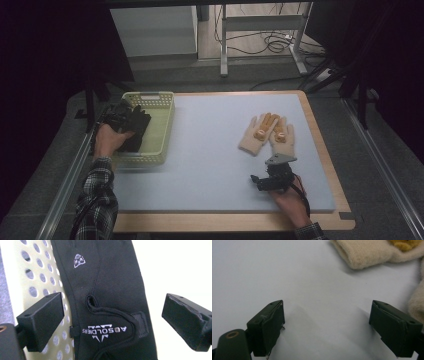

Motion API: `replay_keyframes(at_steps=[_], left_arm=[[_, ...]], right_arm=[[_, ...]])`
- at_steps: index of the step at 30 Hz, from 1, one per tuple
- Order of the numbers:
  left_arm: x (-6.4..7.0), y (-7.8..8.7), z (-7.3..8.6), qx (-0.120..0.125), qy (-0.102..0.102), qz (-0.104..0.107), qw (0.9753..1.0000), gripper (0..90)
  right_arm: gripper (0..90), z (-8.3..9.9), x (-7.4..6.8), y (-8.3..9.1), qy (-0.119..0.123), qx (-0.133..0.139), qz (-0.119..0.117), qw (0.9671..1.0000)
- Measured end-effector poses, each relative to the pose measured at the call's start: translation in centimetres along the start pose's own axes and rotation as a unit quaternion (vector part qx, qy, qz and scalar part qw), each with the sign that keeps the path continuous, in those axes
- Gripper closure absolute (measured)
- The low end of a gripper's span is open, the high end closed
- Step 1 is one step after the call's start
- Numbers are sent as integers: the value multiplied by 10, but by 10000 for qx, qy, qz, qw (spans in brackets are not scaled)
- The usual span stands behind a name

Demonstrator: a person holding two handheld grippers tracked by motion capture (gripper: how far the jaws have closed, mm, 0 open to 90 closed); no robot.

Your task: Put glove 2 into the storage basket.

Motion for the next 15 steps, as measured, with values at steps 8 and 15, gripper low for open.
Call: replay_keyframes(at_steps=[8,15], left_arm=[[4,19,10,615,-129,206,9978,22],[15,24,21,1063,-608,107,9924,13]], right_arm=[[126,0,0,0,-1,0,0,10000],[126,0,0,0,0,1,1,10000]])
Point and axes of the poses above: each handheld gripper's, and its own axes: y roughly backward along the jaws, z roughly out of its underside, x roughly to its right, the point moved 4 cm from there along -y, roughly forward along the jaws, and after that the axes turned 8 degrees about -x, right-handed, at the moved point
